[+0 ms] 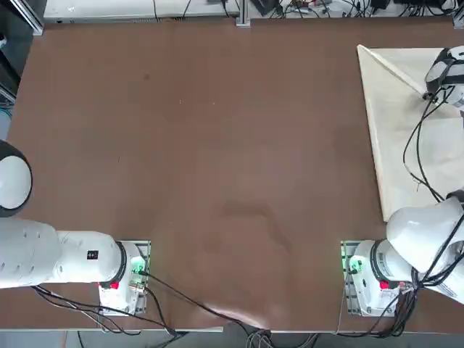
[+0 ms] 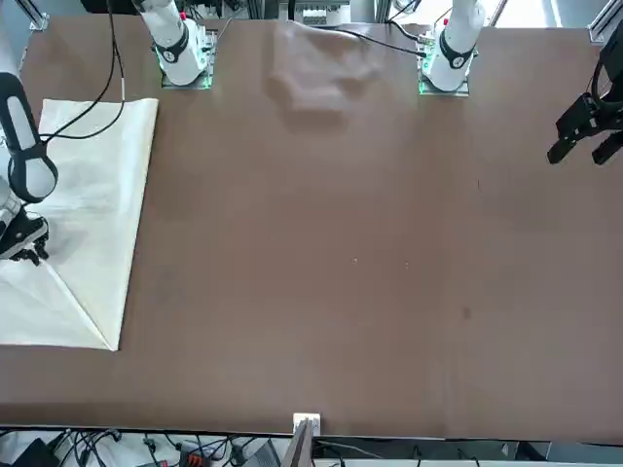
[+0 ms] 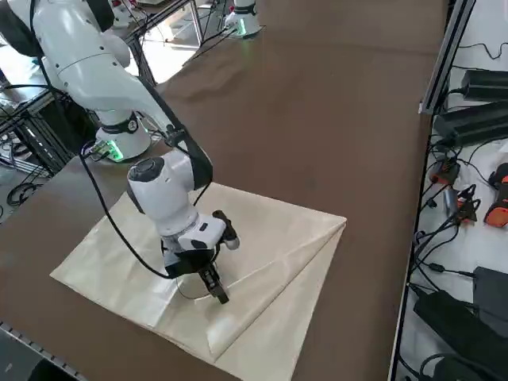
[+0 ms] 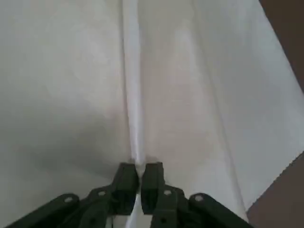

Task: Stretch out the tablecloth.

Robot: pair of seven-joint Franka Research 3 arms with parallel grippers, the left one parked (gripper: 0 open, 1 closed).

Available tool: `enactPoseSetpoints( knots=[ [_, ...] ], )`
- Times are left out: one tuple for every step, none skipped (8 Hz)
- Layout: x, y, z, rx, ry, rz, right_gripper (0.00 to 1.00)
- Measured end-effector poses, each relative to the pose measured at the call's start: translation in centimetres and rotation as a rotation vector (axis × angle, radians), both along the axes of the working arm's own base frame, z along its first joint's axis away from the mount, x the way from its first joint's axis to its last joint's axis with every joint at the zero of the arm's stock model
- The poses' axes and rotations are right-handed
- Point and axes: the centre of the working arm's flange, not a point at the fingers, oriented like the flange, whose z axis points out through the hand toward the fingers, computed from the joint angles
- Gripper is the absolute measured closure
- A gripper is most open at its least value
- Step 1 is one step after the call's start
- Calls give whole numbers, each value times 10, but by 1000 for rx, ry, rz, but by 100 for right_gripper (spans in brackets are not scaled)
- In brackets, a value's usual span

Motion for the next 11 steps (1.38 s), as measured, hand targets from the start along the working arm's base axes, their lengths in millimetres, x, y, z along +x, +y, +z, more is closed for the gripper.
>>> enactPoseSetpoints(
  knots=[
    [0,0,0,0,0,0,98],
    [0,0,0,1,-1,-2,99],
    [0,0,0,6,-4,-14,99],
    [2,3,1,29,-11,-56,99],
    [7,8,4,67,-7,-115,99],
    [14,18,11,112,12,-170,99],
    [22,34,19,165,34,-226,99],
    [30,54,26,221,63,-285,99],
    [37,76,29,274,99,-346,99],
    [43,98,31,319,130,-400,99],
    [50,120,32,358,154,-452,99]
  ],
)
